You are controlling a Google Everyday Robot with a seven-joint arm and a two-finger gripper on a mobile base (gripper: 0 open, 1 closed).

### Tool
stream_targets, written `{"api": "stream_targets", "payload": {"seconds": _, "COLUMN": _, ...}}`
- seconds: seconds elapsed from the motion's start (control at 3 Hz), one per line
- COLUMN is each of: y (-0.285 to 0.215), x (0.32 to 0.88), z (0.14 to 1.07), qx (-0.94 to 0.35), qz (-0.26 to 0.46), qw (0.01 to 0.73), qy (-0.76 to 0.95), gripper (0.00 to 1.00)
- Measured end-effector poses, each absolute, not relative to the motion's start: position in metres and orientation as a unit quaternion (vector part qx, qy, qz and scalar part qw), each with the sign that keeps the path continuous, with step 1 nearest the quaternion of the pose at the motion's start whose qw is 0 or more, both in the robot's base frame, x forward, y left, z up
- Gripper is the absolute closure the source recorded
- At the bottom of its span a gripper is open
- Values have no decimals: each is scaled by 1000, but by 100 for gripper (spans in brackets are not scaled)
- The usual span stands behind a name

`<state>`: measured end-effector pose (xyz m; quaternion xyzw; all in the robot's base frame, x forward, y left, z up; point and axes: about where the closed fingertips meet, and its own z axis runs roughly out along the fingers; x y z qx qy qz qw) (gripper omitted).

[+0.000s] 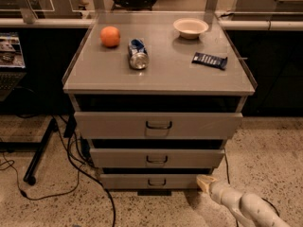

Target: Open bottom drawer

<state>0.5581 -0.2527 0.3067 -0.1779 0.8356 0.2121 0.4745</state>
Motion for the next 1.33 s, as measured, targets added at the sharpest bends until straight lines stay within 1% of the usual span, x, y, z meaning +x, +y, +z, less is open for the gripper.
{"api": "stream_targets", "payload": {"seconds": 0.33, "y": -254, "x": 585, "z": 286, "qx": -165, "qz": 211, "qw": 471, "qy": 840, "gripper": 100}}
{"api": "stream_targets", "payload": {"seconds": 1.0, "y": -253, "x": 630, "z": 253, "qx": -132, "qz": 177, "qw": 445, "qy": 868, "gripper": 100}}
{"api": "stream_targets", "payload": {"seconds": 1.33, "y": -250, "x": 633, "z": 251, "qx": -132, "qz": 175, "qw": 444, "qy": 869, "gripper": 100}}
